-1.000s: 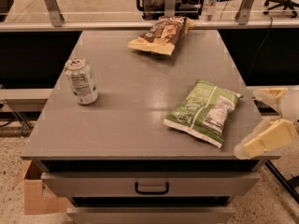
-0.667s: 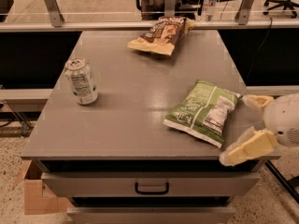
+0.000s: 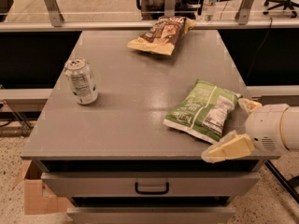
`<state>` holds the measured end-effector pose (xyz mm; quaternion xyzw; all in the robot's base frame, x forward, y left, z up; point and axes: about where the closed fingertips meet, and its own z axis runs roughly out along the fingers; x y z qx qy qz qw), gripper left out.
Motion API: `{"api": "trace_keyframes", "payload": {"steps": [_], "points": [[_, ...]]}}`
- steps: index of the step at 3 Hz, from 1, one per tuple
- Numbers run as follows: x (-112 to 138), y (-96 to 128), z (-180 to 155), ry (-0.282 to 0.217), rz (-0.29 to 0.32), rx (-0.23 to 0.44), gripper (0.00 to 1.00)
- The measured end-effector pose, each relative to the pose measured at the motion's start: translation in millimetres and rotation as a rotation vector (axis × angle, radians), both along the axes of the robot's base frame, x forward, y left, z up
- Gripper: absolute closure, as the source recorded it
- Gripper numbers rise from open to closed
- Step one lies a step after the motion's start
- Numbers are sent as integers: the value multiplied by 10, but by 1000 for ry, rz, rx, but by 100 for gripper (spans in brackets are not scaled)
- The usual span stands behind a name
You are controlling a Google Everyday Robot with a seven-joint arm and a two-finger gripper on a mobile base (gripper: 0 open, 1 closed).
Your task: Move green jalapeno chip bag near brown chip bag
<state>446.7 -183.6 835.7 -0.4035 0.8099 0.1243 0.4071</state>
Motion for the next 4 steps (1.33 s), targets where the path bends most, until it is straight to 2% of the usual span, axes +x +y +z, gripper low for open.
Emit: {"api": "trace_keyframes", "payload": {"steps": [1,2,3,4], "points": [[137,-69,-8,13,-90,1,24],[216,-101,-22,44,-122,-3,53],[383,-82,15,48,-132,9,86],[619,-95,141,-20,-158,26,100]]}}
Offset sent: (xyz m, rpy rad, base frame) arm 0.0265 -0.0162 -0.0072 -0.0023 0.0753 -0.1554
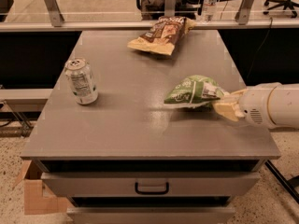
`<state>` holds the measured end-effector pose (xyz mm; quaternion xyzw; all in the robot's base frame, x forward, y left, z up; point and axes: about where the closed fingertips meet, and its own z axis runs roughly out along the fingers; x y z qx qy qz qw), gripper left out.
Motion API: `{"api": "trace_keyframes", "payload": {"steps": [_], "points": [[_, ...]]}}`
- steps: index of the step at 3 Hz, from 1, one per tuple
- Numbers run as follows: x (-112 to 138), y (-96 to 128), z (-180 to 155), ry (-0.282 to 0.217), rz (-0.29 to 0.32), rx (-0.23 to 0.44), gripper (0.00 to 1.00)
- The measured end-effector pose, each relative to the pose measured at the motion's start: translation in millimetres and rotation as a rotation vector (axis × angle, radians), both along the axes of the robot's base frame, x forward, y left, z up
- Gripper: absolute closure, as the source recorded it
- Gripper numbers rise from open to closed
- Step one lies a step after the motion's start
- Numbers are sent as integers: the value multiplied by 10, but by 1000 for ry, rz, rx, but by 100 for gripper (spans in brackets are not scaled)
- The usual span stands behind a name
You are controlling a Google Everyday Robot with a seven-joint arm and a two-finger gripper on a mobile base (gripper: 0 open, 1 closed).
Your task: Move green jalapeno chip bag near brown chip bag
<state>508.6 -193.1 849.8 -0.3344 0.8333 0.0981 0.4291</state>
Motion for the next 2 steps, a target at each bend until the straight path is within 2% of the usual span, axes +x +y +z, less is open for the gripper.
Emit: {"api": "trace_keyframes", "payload": {"steps": [1,2], "points": [[453,-160,168,-101,-59,-28,100],[715,-250,227,-146,-91,-49,100]]}}
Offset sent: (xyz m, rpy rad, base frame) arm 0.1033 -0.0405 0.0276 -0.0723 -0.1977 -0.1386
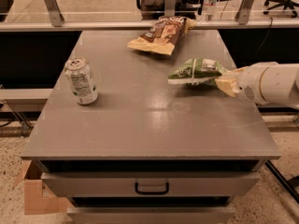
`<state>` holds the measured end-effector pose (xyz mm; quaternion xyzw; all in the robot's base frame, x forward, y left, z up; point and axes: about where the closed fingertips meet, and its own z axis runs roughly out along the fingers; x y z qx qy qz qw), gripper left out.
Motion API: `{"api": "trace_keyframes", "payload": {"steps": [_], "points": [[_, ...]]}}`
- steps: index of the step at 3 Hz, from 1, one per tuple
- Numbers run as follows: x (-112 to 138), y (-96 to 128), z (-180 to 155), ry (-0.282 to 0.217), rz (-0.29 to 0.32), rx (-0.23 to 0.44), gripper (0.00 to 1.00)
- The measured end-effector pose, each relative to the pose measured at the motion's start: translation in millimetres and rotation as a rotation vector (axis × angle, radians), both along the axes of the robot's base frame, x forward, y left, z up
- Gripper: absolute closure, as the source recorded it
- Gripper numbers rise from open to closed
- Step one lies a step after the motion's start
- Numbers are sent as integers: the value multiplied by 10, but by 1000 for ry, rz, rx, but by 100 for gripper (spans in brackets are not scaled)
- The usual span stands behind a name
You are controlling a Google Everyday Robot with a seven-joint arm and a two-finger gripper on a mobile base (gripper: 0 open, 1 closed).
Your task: Move green jalapeno chip bag near brown chip bag
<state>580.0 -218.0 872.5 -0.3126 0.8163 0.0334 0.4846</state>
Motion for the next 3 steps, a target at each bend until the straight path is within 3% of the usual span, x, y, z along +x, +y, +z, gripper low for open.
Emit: {"api": "trace_keyframes", "payload": {"steps": [2,3], "points": [[812,275,143,-88,52,49,100],[820,274,146,-90,50,49,100]]}}
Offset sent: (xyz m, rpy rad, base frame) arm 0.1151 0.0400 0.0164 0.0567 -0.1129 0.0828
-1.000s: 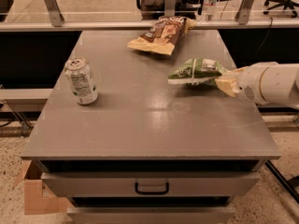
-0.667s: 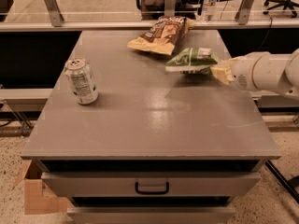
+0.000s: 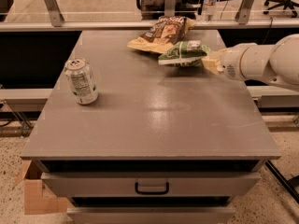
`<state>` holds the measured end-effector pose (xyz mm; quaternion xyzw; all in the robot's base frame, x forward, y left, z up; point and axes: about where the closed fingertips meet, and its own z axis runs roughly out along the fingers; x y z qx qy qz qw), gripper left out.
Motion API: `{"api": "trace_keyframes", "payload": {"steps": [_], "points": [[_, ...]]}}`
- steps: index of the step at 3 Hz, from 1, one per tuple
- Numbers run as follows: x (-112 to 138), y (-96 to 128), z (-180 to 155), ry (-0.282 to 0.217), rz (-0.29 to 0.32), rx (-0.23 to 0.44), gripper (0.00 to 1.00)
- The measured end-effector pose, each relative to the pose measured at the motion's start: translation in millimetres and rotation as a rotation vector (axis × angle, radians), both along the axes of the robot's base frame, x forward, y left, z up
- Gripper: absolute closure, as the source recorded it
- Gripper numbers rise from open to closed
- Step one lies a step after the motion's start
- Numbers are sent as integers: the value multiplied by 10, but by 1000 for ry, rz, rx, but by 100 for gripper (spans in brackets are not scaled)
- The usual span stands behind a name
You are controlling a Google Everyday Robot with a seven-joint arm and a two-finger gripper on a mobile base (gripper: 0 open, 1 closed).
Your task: Move green jalapeno chip bag near brown chip bag
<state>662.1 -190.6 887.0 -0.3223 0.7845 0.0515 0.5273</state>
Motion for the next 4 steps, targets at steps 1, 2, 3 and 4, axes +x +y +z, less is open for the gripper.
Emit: {"api": "trace_keyframes", "payload": {"steps": [1,2,3,4], "points": [[138,-11,24,-38,-27,3,100],[424,-3,33,-86,-46,3,100],[857,118,-28,-146,-39,25,100],[1087,232,-84,-173,-22,49,100]]}}
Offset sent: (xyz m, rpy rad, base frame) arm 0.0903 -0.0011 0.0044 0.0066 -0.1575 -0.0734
